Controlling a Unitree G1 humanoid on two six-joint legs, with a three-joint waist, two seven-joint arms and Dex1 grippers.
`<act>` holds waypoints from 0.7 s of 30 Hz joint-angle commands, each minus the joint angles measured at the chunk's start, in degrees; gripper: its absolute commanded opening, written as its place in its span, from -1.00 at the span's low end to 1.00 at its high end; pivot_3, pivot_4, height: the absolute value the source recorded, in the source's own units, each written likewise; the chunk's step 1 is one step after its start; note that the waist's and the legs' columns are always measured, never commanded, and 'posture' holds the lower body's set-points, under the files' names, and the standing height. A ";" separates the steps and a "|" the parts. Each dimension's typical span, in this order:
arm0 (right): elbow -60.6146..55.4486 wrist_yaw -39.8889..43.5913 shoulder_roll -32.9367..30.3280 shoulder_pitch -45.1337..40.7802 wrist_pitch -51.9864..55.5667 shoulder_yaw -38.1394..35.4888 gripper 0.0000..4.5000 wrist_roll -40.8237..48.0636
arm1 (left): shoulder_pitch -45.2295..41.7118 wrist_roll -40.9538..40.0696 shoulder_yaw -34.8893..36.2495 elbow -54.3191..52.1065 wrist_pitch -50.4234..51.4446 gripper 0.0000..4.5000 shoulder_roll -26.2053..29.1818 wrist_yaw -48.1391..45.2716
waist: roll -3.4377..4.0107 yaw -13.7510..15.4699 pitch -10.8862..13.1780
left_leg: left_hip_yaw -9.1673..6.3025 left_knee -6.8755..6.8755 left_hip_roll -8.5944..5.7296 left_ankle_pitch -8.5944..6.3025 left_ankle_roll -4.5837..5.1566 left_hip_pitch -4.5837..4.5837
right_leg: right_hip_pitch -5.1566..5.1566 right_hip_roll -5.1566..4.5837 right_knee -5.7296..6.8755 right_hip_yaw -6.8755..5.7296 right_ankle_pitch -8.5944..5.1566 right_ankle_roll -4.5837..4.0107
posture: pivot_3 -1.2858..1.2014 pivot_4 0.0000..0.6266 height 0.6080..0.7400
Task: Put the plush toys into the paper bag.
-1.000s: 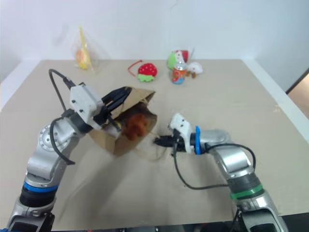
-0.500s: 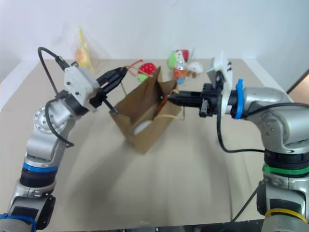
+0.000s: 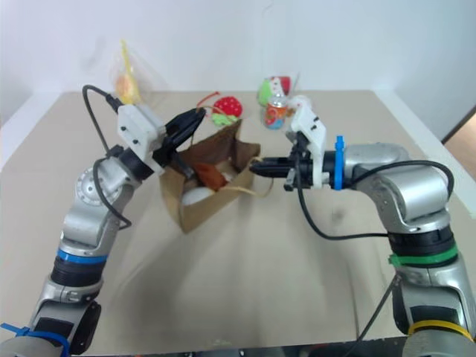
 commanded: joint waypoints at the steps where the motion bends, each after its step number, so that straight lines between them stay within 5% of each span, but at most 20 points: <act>1: 0.90 0.16 -0.21 -2.38 -1.90 -1.67 -0.56 -0.62 | 0.47 0.04 0.33 -2.20 0.53 -1.00 0.24 0.50 | 0.00 0.00 0.00 | 0.00 0.00 0.00 0.00 0.00 -0.01 | 0.00 0.00 0.00 0.00 0.00 0.00 | 0.03 -0.52 1.00; 8: 0.61 0.30 0.57 -5.49 -2.49 -5.28 0.64 2.03 | 2.70 -1.16 1.32 -4.23 2.51 -1.00 0.95 0.02 | 0.00 -0.01 0.00 | -0.02 0.00 0.04 0.00 0.00 0.01 | 0.00 0.00 0.00 -0.01 0.00 -0.01 | 0.03 -0.52 1.00; 9: 1.03 -0.16 0.86 -6.94 -0.86 -7.41 0.96 4.16 | 3.09 -2.32 2.07 -5.23 3.45 -1.00 1.19 -0.22 | 0.00 -0.01 0.00 | -0.03 0.00 0.04 0.00 0.00 0.01 | 0.00 0.00 0.01 -0.02 0.00 -0.01 | 0.03 -0.52 1.00; 18: -0.96 3.45 -4.60 -6.42 6.15 -12.97 0.99 11.89 | 3.31 -14.93 9.03 -10.19 12.65 -1.00 7.20 -5.44 | 0.02 0.00 0.01 | -0.05 0.00 0.04 0.00 0.00 -0.02 | -0.01 -0.02 0.01 -0.06 -0.02 -0.06 | 0.03 -0.52 1.00; 21: -2.39 4.74 -6.30 -4.84 7.79 -12.64 1.00 13.40 | 3.10 -17.03 9.78 -10.30 14.00 -0.43 8.03 -5.86 | 0.03 -0.03 0.02 | 0.01 0.00 0.01 0.00 0.00 -0.01 | -0.03 -0.03 0.01 -0.02 -0.02 -0.05 | 0.03 -0.52 1.00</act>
